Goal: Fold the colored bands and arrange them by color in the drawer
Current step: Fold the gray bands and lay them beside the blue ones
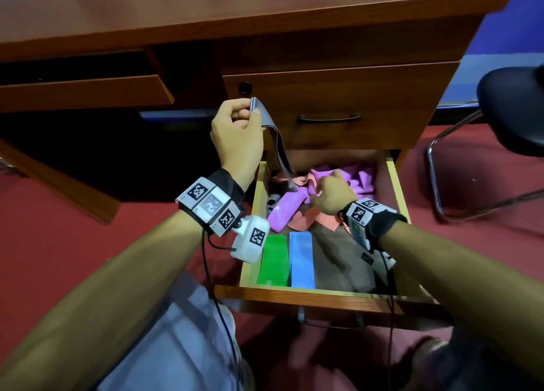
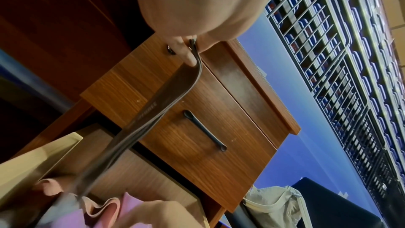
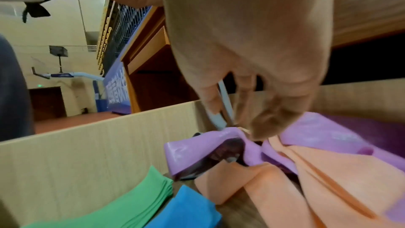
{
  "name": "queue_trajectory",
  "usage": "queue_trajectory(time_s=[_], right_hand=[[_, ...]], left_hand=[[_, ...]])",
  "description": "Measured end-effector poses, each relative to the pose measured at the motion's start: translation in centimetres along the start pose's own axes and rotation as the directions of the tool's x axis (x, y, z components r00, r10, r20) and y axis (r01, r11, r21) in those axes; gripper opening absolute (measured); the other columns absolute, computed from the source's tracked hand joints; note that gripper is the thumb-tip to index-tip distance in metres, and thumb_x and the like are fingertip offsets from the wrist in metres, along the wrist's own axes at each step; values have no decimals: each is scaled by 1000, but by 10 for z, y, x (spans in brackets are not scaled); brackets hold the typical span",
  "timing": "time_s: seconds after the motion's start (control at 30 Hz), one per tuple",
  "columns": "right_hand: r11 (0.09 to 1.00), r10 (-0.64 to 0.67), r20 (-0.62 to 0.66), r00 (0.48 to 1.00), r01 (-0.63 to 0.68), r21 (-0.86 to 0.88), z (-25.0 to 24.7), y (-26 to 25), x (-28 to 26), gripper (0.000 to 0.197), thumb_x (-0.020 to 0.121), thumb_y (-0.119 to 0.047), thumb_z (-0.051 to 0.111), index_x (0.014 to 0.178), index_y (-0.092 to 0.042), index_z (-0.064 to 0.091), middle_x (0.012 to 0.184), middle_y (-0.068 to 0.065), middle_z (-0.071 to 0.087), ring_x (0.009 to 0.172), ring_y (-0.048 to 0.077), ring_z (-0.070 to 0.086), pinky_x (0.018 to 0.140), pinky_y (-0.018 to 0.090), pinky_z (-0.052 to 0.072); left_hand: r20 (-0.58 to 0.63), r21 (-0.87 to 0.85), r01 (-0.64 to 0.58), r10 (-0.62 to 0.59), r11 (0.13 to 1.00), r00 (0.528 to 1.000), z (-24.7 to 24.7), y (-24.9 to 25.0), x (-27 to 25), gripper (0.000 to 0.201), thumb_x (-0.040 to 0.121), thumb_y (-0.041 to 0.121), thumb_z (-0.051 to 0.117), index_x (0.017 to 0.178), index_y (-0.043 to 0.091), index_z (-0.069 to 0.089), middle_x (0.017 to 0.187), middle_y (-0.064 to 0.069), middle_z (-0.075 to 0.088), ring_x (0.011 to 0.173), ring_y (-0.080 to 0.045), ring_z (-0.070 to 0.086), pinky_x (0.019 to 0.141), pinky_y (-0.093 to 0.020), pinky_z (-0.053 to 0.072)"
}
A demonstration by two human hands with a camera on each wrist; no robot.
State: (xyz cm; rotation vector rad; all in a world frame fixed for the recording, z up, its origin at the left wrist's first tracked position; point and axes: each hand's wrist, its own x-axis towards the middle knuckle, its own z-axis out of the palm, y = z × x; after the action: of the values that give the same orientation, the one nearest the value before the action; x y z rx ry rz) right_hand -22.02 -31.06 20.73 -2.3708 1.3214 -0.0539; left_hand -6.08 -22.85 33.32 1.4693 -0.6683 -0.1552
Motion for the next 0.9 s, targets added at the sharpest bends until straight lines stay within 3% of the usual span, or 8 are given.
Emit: queue_trajectory(time_s=[0.1, 0.17, 0.23, 0.37, 0.47, 0.6, 0.73, 0.9], right_hand=[[960, -279, 260, 924, 275, 50, 17, -14, 3, 45, 86, -25, 64, 129, -13, 56, 144, 8, 47, 145, 29, 28, 109, 35, 39], [940, -335, 384, 861, 332, 77, 25, -20, 2, 84, 87, -31, 67, 156, -25, 21, 166, -1, 6, 147, 23, 28, 111, 36, 39], [917, -365, 447, 817, 398, 22, 34, -18, 3, 98, 89, -38, 68, 159, -31, -1, 166, -2, -13, 143, 25, 36, 110, 36, 40], [880, -335, 479, 811, 451, -148, 42, -12, 2, 97, 85, -40, 67, 158, -35, 2, 138, 13, 58, 107, 34, 64, 93, 41, 54], [915, -291, 484, 825, 388, -112, 42, -10, 2, 86, 77, -25, 73, 151, -24, 29, 122, 10, 66, 105, 32, 64, 89, 45, 56], [930, -340, 247, 907, 363, -54, 33, -7, 9, 44, 64, -31, 80, 106, -26, 71, 90, -9, 66, 83, 16, 66, 72, 28, 54], [964, -261, -25, 965, 262, 51, 4, -1, 13, 8, 76, -19, 69, 82, -18, 73, 79, 2, 71, 76, 25, 66, 67, 33, 54], [988, 93, -163, 982, -71, 134, -30, 18, 10, 9, 79, -18, 66, 85, -12, 63, 90, 15, 68, 84, 35, 65, 70, 37, 53]], left_hand=[[1, 4, 2, -2, 1000, 1000, 0, -2, -1, 15, 86, 13, 69, 92, 26, 71, 76, 8, 62, 69, -14, 70, 76, -50, 63], [14, 4, 13, -13, 1000, 1000, 0, -3, -2, 15, 85, 14, 69, 91, 28, 71, 75, 9, 62, 72, -19, 71, 77, -50, 63], [21, 15, 26, -26, 1000, 999, -1, -3, -1, 18, 85, 14, 69, 88, 32, 70, 74, 9, 62, 71, -18, 71, 77, -49, 63], [40, 36, 24, -25, 999, 999, -2, -6, 0, 19, 84, 13, 70, 89, 31, 70, 75, 8, 64, 70, -16, 71, 76, -49, 63], [51, 35, 25, -27, 999, 998, -1, -8, -2, 17, 85, 13, 70, 90, 30, 70, 76, 7, 63, 72, -19, 72, 75, -49, 63], [59, 29, 32, -33, 999, 998, 0, -7, -1, 18, 85, 12, 70, 90, 30, 70, 76, 7, 64, 72, -16, 71, 76, -49, 63], [65, 30, 31, -33, 999, 997, 0, -7, -1, 21, 85, 13, 70, 87, 34, 69, 76, 7, 64, 73, -17, 72, 76, -49, 63], [57, 33, 38, -39, 999, 998, 1, -7, 0, 20, 85, 14, 70, 88, 33, 70, 78, 6, 66, 76, -19, 73, 76, -48, 63]])
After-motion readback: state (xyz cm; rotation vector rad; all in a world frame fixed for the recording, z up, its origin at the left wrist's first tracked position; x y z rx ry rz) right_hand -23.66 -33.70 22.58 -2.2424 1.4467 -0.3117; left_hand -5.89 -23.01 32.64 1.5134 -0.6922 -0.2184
